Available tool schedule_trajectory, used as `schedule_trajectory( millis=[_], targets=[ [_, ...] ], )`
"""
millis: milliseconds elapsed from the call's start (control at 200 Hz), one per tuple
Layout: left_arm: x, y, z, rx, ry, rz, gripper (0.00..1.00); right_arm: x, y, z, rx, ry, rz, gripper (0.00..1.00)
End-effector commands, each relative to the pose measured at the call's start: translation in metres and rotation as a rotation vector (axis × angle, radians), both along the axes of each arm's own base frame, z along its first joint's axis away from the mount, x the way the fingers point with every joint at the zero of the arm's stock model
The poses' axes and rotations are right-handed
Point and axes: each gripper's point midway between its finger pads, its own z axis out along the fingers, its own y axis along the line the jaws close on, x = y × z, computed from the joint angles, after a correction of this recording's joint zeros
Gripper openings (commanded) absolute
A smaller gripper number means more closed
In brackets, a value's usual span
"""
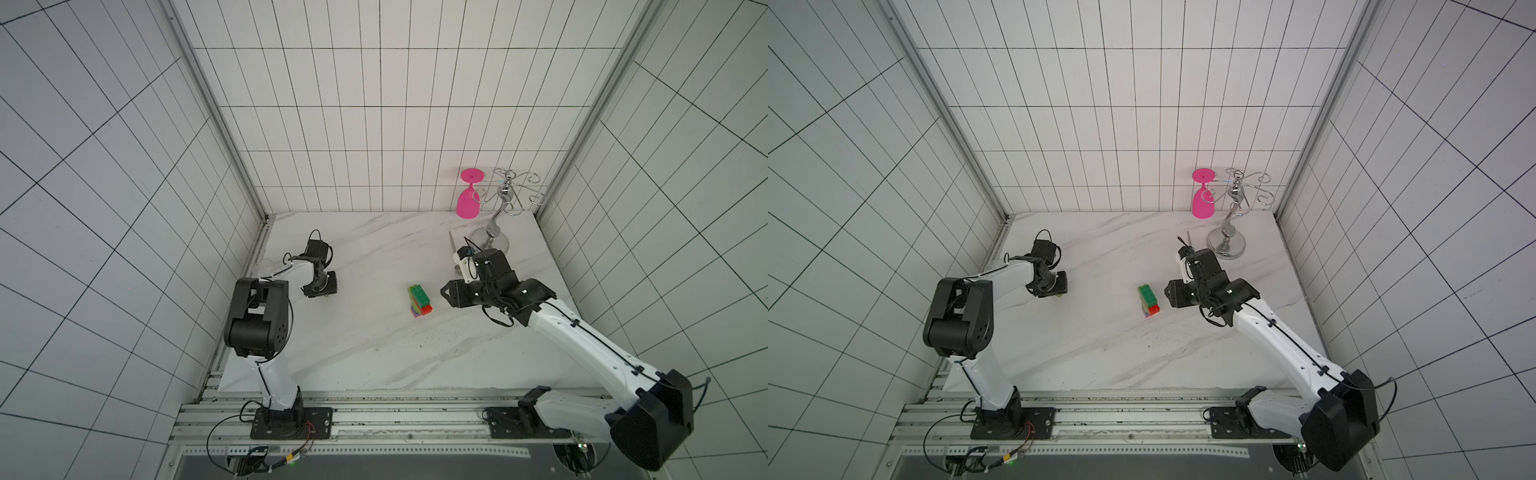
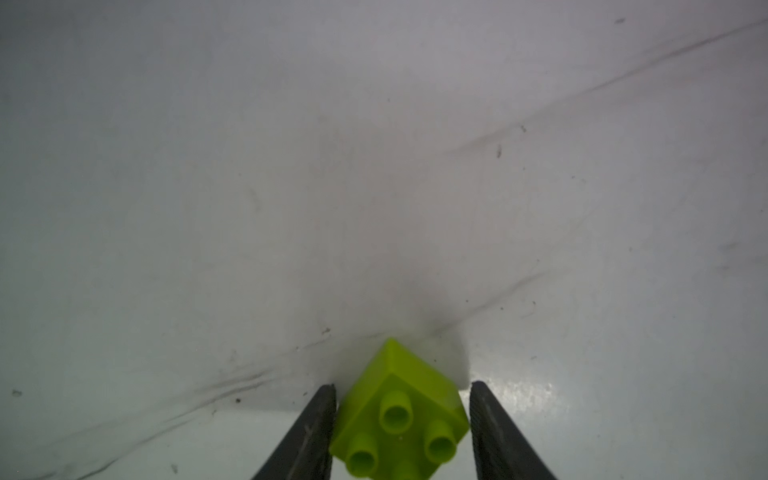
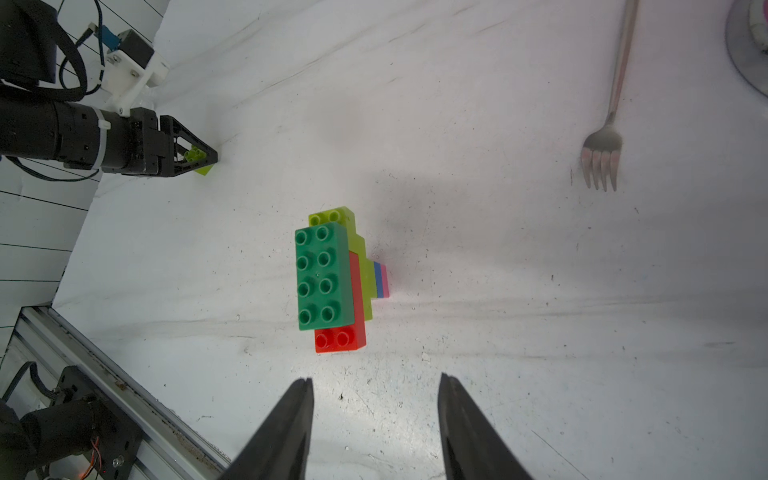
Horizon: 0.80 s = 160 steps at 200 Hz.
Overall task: Assemble a spoon with lego
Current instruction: Pick up the lego brick from the center of the board.
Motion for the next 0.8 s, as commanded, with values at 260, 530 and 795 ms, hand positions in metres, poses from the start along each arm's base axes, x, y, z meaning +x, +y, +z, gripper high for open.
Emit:
schedule_trajectory(
  millis=[260, 530, 795],
  targets=[
    [-0.008, -0.003, -0.001, 0.065, 0.033, -0.069, 0.49, -0.003, 0.004, -0.018, -0.009, 0.048, 0.029, 0.51],
    [-0.003, 0.005, 0.008, 0.113, 0.043, -0.039, 0.59, -0.004, 0.006, -0.018, -0.004, 0.055, 0.042, 0.51],
    [-0.001, -0.023, 0.005, -0.027, 0.062, -0.259, 0.55, -0.005, 0.010, -0.020, 0.004, 0.068, 0.059, 0.52]
  ],
)
